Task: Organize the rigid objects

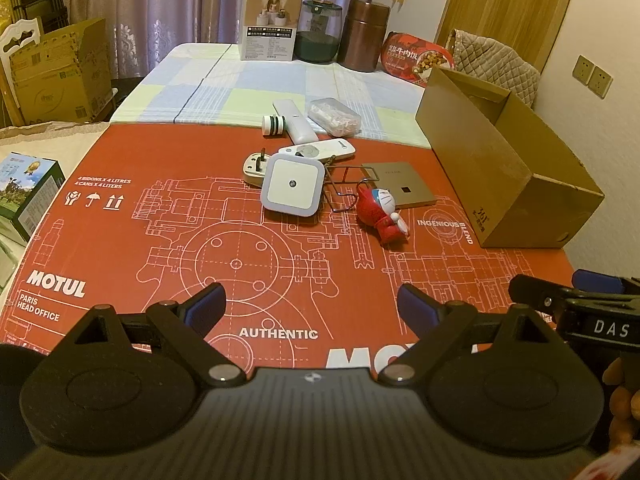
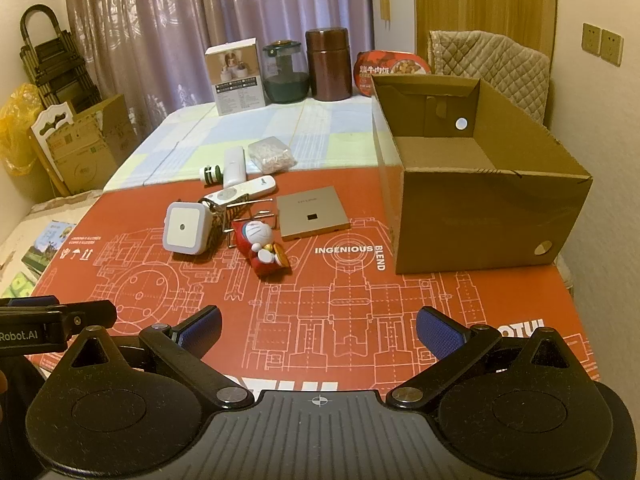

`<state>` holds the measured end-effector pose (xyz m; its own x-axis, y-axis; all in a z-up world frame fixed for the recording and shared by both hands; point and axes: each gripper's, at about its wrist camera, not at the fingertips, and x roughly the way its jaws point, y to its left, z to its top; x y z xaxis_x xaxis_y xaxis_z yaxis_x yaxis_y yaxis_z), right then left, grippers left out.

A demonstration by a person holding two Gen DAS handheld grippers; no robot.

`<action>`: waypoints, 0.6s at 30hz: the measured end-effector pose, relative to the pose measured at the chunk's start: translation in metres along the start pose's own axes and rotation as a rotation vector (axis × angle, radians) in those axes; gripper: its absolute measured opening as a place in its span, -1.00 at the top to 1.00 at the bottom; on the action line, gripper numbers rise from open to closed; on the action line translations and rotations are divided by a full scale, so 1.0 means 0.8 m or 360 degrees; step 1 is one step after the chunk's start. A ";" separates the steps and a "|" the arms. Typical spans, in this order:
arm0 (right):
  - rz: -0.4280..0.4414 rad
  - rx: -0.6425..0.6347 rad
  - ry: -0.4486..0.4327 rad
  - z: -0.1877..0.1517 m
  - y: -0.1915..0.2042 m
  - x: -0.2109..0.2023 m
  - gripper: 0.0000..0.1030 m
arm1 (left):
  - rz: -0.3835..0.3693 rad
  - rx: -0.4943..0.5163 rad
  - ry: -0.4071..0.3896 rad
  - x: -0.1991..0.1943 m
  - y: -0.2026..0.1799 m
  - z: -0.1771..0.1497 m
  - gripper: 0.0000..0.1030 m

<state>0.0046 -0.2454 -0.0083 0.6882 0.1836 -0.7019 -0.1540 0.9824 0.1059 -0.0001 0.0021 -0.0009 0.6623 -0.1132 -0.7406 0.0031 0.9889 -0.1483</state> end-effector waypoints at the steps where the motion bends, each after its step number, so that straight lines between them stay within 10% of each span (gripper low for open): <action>1: 0.0001 0.0000 0.0001 0.001 0.000 0.001 -0.95 | -0.0002 -0.0001 0.0002 0.001 0.001 0.002 -0.75; 18: 0.0115 -0.0121 -0.0097 0.024 0.019 0.062 -0.95 | 0.0035 0.0061 -0.0075 0.057 0.046 0.058 -0.76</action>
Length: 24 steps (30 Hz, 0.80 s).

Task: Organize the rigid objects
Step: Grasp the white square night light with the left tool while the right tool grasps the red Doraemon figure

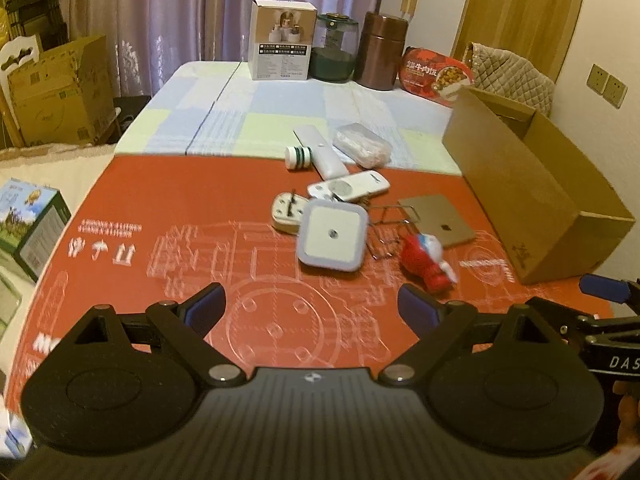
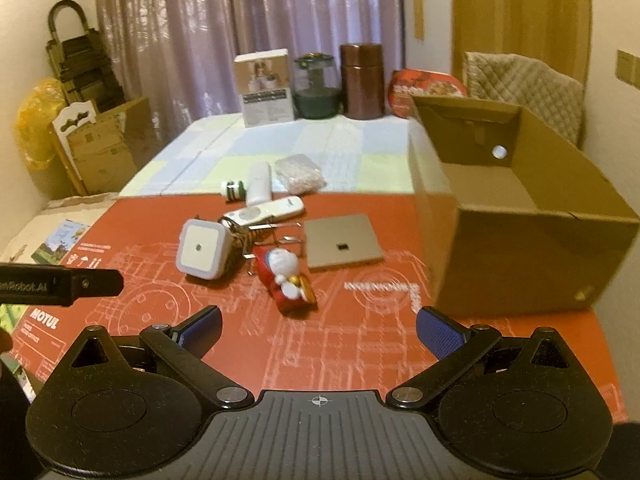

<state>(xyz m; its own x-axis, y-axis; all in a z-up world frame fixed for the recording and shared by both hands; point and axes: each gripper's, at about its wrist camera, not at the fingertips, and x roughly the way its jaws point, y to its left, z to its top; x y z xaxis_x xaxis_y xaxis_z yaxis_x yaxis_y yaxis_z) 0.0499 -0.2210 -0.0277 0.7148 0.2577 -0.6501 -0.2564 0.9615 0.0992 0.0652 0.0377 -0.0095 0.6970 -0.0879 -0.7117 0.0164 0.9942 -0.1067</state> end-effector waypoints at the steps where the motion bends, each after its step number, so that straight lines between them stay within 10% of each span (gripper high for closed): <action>1: 0.0005 -0.0013 -0.0002 0.002 0.002 0.009 -0.95 | -0.0005 0.0022 -0.0011 0.006 0.003 0.003 -0.76; 8: 0.0078 -0.0136 -0.0007 0.011 0.011 0.073 -0.91 | 0.0002 0.0162 -0.0047 0.051 0.013 0.020 -0.77; 24: 0.0125 -0.0460 0.0146 0.010 0.033 0.180 -0.14 | -0.0082 0.0251 0.0051 0.127 0.011 0.018 -0.78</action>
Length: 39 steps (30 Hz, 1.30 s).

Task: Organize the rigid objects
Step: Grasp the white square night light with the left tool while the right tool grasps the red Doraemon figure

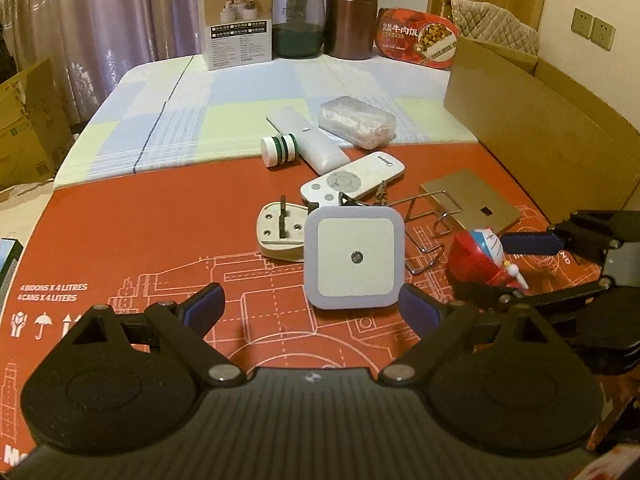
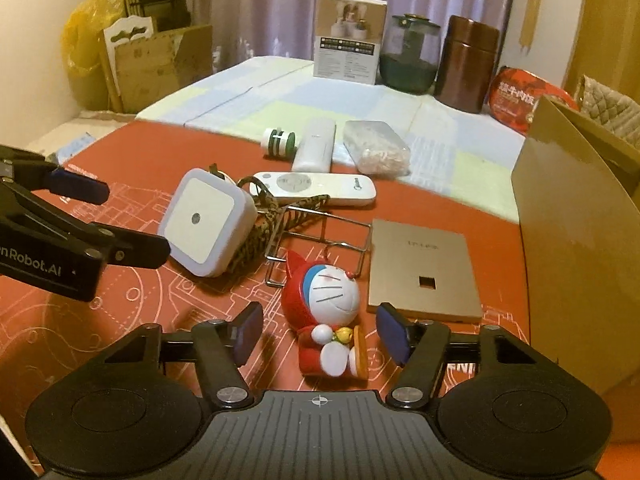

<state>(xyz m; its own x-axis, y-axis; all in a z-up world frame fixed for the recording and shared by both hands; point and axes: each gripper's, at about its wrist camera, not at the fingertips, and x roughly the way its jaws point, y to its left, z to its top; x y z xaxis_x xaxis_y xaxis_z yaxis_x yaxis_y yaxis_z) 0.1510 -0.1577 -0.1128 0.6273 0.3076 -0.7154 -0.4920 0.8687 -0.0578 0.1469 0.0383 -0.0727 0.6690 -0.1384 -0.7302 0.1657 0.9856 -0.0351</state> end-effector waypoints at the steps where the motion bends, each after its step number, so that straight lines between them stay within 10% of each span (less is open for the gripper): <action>1: 0.0000 -0.0005 0.0001 0.000 0.000 0.002 -0.12 | 0.0000 0.0003 -0.0007 0.001 -0.001 0.000 -0.78; 8: -0.0025 -0.0057 -0.0003 -0.001 0.003 0.010 0.17 | 0.0009 0.0032 -0.0049 0.006 -0.005 0.002 -0.78; 39: -0.0162 0.0337 -0.0104 0.008 -0.034 -0.039 0.19 | 0.0103 0.0108 -0.0072 0.036 -0.044 0.019 -0.17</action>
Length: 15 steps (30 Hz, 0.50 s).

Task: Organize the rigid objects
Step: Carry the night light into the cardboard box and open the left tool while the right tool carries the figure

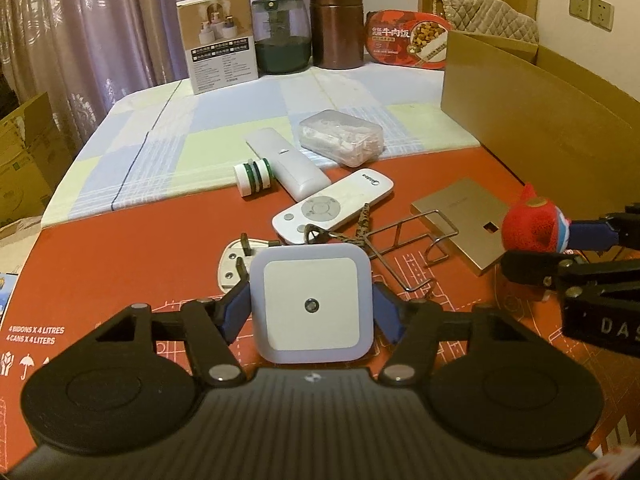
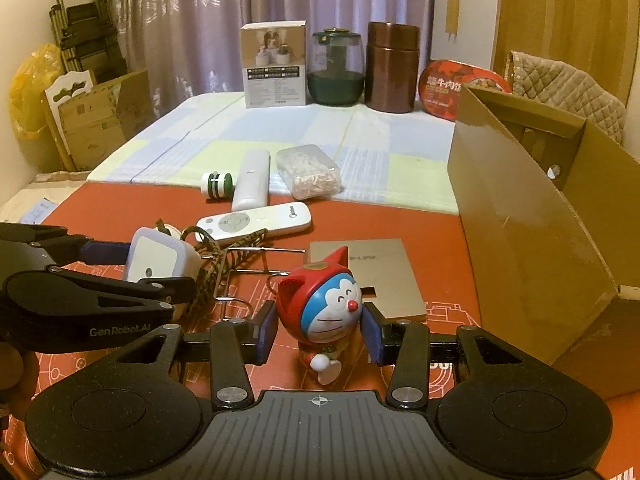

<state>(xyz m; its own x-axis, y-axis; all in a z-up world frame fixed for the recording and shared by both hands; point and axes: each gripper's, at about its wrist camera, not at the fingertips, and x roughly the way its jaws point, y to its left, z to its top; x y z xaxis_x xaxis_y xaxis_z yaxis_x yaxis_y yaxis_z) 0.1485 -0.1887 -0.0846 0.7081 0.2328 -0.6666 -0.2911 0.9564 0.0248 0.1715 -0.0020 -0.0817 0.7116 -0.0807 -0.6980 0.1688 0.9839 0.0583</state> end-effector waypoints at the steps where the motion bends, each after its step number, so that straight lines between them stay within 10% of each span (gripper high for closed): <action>1: -0.0001 0.0009 -0.0006 0.001 -0.001 -0.002 0.19 | 0.0002 -0.0005 -0.0004 -0.002 0.001 0.001 -0.17; 15: 0.0046 0.0151 -0.0229 0.059 -0.019 -0.074 0.20 | -0.0101 0.0014 -0.0150 -0.088 -0.015 0.052 -0.17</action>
<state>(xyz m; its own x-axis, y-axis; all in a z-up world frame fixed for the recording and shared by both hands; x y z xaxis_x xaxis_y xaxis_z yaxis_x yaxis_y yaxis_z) 0.1415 -0.2088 -0.0100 0.7869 0.2769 -0.5515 -0.2557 0.9596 0.1171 0.1477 -0.0146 -0.0031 0.7601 -0.1581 -0.6303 0.2215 0.9749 0.0227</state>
